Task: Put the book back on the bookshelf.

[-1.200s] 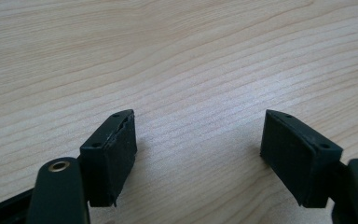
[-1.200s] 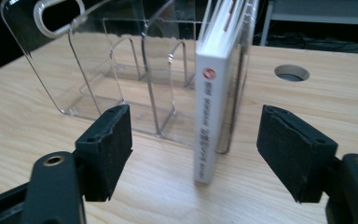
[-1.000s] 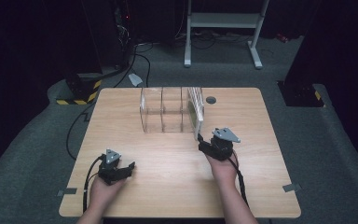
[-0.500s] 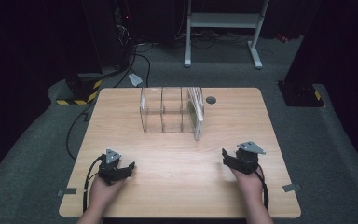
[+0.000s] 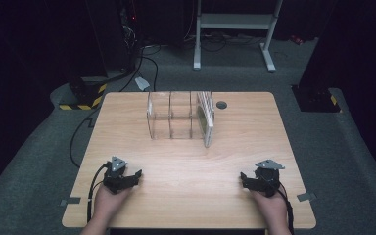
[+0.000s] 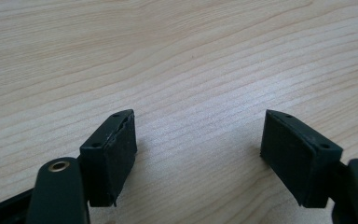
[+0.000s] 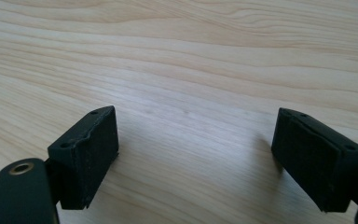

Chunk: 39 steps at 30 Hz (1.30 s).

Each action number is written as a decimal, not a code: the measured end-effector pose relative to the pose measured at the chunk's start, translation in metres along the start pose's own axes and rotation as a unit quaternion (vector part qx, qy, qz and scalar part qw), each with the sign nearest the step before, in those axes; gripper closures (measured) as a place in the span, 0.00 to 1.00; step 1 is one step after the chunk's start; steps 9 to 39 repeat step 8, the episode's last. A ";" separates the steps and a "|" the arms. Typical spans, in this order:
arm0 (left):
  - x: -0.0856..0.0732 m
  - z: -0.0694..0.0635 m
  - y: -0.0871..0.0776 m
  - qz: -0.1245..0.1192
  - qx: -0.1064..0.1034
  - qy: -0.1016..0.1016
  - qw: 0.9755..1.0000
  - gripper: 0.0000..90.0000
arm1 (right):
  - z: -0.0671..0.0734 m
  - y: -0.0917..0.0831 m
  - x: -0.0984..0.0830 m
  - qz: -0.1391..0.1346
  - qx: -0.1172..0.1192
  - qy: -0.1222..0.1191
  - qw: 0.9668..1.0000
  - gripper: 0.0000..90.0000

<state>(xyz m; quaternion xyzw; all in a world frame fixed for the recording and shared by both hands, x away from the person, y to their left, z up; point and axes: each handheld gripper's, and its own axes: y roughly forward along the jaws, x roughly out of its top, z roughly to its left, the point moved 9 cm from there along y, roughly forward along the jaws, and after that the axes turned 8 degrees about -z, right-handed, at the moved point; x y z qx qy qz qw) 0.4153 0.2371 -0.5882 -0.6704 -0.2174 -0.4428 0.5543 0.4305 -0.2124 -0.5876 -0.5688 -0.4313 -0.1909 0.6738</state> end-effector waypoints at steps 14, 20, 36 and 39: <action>0.000 0.000 0.000 0.000 -0.001 0.000 1.000 0.30 | 0.008 0.005 0.003 0.001 -0.011 0.012 1.000 0.15; 0.000 0.000 0.000 0.000 -0.001 0.000 1.000 0.30 | 0.008 0.005 0.003 0.001 -0.011 0.012 1.000 0.15; 0.000 0.000 0.000 0.000 -0.001 0.000 1.000 0.30 | 0.008 0.005 0.003 0.001 -0.011 0.012 1.000 0.15; 0.000 0.000 0.000 0.000 -0.001 0.000 1.000 0.30 | 0.008 0.005 0.003 0.001 -0.011 0.012 1.000 0.15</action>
